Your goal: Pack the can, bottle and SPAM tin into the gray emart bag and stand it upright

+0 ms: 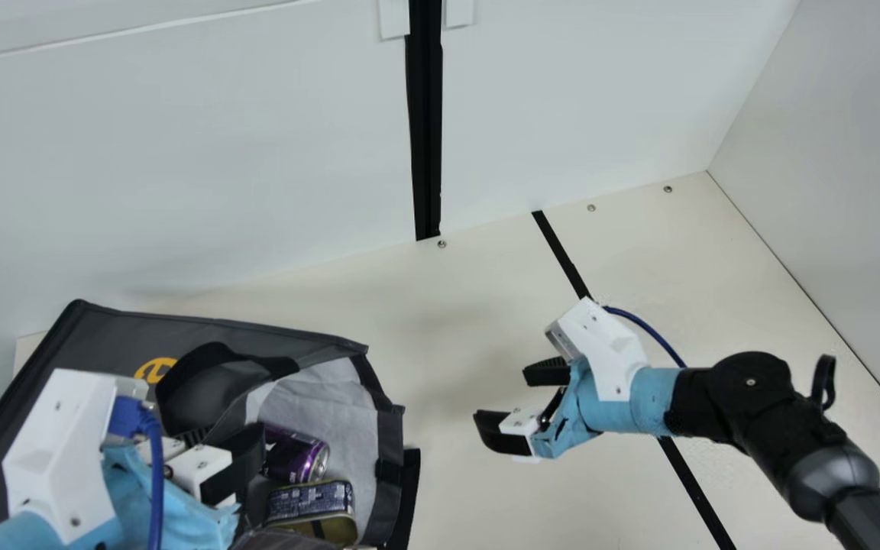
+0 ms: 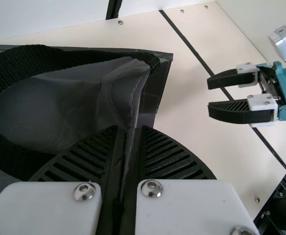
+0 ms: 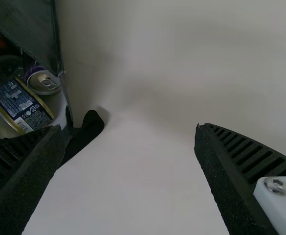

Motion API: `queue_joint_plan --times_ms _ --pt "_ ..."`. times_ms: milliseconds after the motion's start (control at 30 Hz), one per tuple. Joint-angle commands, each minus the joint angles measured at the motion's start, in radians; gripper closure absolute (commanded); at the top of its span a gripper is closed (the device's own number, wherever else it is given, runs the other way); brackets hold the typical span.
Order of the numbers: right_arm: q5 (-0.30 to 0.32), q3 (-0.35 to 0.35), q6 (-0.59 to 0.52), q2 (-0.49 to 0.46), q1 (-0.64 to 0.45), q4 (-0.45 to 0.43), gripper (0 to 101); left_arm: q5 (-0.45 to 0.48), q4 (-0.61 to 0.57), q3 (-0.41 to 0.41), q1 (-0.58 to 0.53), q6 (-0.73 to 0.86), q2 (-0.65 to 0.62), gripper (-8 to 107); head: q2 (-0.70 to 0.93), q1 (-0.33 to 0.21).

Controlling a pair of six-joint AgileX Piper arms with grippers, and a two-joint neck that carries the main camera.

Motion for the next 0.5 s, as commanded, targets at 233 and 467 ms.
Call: queue_joint_plan --times_ms 233,467 --pt "-0.017 -0.013 -0.052 0.090 0.087 0.064 6 0.000 0.000 0.000 0.000 0.000 0.000 107 -0.001 -0.023" --pt "-0.020 -0.033 -0.087 0.157 0.152 0.105 6 0.000 0.000 0.000 0.000 0.000 0.000 107 -0.001 -0.023"
